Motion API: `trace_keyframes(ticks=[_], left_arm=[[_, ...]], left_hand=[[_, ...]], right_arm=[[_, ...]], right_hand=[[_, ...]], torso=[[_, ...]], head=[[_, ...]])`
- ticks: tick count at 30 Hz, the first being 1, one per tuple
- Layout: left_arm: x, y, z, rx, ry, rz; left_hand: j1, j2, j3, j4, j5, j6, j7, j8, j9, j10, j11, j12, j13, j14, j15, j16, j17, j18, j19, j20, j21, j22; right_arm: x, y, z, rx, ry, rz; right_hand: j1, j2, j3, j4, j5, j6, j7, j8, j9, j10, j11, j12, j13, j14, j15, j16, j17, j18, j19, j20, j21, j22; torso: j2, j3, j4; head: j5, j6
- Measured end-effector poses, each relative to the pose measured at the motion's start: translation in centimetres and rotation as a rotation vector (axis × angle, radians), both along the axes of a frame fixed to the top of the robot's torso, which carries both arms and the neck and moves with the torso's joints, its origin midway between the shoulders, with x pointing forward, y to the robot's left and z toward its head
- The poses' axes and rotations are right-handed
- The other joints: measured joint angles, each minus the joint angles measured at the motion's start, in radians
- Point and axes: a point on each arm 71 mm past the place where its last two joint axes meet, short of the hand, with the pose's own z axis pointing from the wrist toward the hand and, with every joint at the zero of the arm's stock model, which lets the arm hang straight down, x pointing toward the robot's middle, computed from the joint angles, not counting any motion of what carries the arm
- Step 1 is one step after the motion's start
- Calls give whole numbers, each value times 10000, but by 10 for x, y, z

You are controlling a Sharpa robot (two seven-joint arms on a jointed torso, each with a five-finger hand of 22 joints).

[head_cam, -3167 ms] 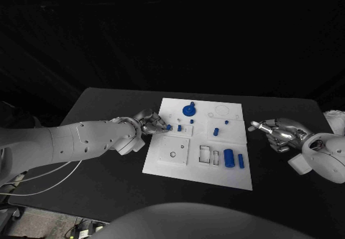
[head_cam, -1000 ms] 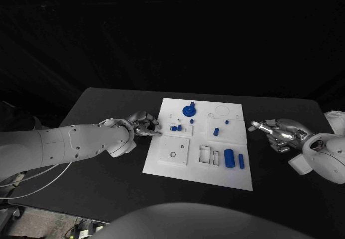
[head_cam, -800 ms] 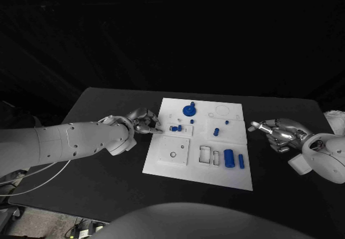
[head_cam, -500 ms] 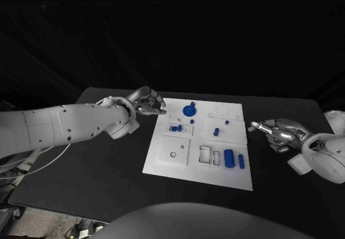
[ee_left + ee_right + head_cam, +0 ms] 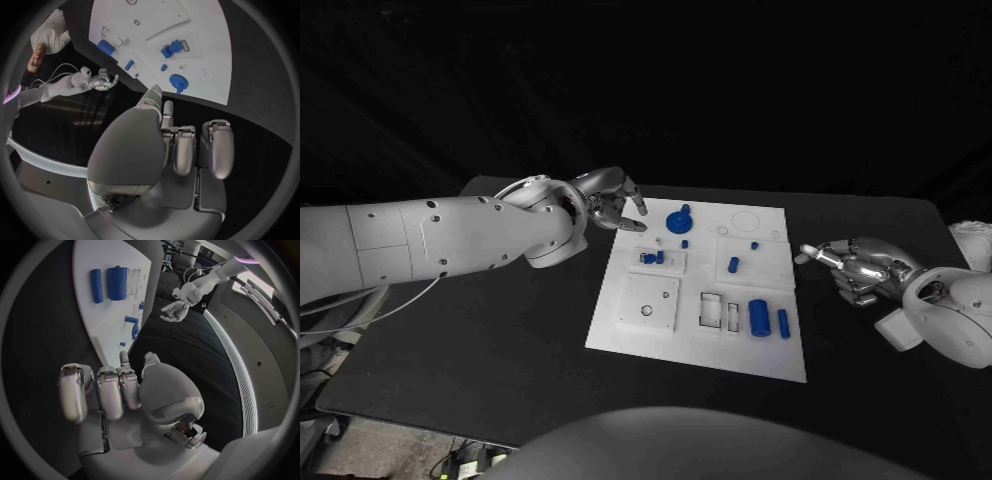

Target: Assemble the parts on the task board

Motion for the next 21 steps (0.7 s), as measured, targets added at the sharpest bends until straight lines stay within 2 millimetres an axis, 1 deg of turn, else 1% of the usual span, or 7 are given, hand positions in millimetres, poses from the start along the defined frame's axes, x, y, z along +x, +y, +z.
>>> trace_keyframes(ticks=[2, 6, 11, 13, 16, 18, 21], left_arm=[[-2, -6, -2, 656, 93, -159], [-5, -17, -9, 1779, 191, -430], [-12, -24, -20, 2833, 246, -637], [-14, -24, -24, 3141, 244, -669], [-16, -26, -30, 3421, 217, -716], [-17, -27, -32, 3502, 196, -735], [-18, -28, -35, 3575, 122, -771]], left_hand=[[-193, -83, 2, 2, 0, 27, 26, -115, -84, 35, 35, 0, 0, 0, 0, 0, 0, 0, 0, 0, 18, 0], [-314, -211, 2, 2, -5, 47, 46, -190, -147, 35, 35, 0, 0, 0, 0, 0, -1, 0, 0, 0, 17, 0], [-313, -211, 2, 2, -41, 65, 59, -189, -167, 35, 35, 0, 0, 0, 0, 0, -1, 0, 0, -1, 16, -1], [-313, -210, 41, -37, -41, 154, 44, -216, -177, 35, 35, 0, 0, 0, 0, 0, -1, 1, 0, -1, 16, -1], [-313, -211, 121, -34, 119, 189, 8, -242, -212, 35, 35, 0, 0, 0, 0, 0, -1, 0, 0, -1, 15, -1], [-313, -210, 122, -35, 204, 224, 43, -292, -228, 35, 35, 0, 0, -1, 0, 0, -1, 0, 0, 0, 14, -1], [-313, -210, 211, -37, 418, 224, 43, -366, -271, 35, 35, 0, 0, 0, 0, 0, -2, 0, 0, -1, 13, -1]], right_arm=[[0, 0, 0, 5, 0, 3], [-1, 1, 0, 17, -1, 18], [-1, 2, 0, 36, 1, 43], [-1, 1, 0, 35, 1, 36], [-2, 1, 1, 30, 0, 23], [-2, 0, 1, 29, -1, 22], [-1, 0, 1, 28, -3, 20]], right_hand=[[0, 0, 0, 0, 0, 0, 0, 0, 0, 0, 0, 0, 0, 0, 0, 0, 0, 0, 0, 0, 0, 0], [0, 0, 0, 0, 0, 0, 0, 0, 0, 0, 0, 0, 0, 1, 1, 0, 0, 0, 0, 0, 0, 0], [0, 1, 0, 0, 41, 0, 0, 0, -12, 0, 0, 1, 0, 2, 2, 0, -1, 0, 0, 0, 0, 0], [0, 1, 0, 0, 41, 0, 0, 0, -12, 0, 0, 1, 0, 2, 2, 0, -1, 1, 0, 0, 0, 0], [0, 1, 0, 0, 41, 0, 0, 0, -12, 0, 0, 2, 0, 3, 3, 0, -1, 0, 0, 0, 0, 0], [0, 1, 0, 0, 41, 0, 0, 0, -12, 0, 0, 3, 0, 3, 3, 0, -1, 0, 0, 0, 0, 0], [0, 1, 0, 0, 41, 0, 0, 0, -11, 0, 0, 4, 0, 3, 4, 0, -1, 0, 0, 0, 0, 0]], torso=[[2, -1, 3], [7, -1, 7], [10, -5, 8], [9, -5, 9], [4, -4, 10], [1, -4, 10], [-4, -4, 10]], head=[[0, 0], [9, 0], [-16, 0], [-24, 0], [-28, 0], [-29, 0], [-31, 0]])
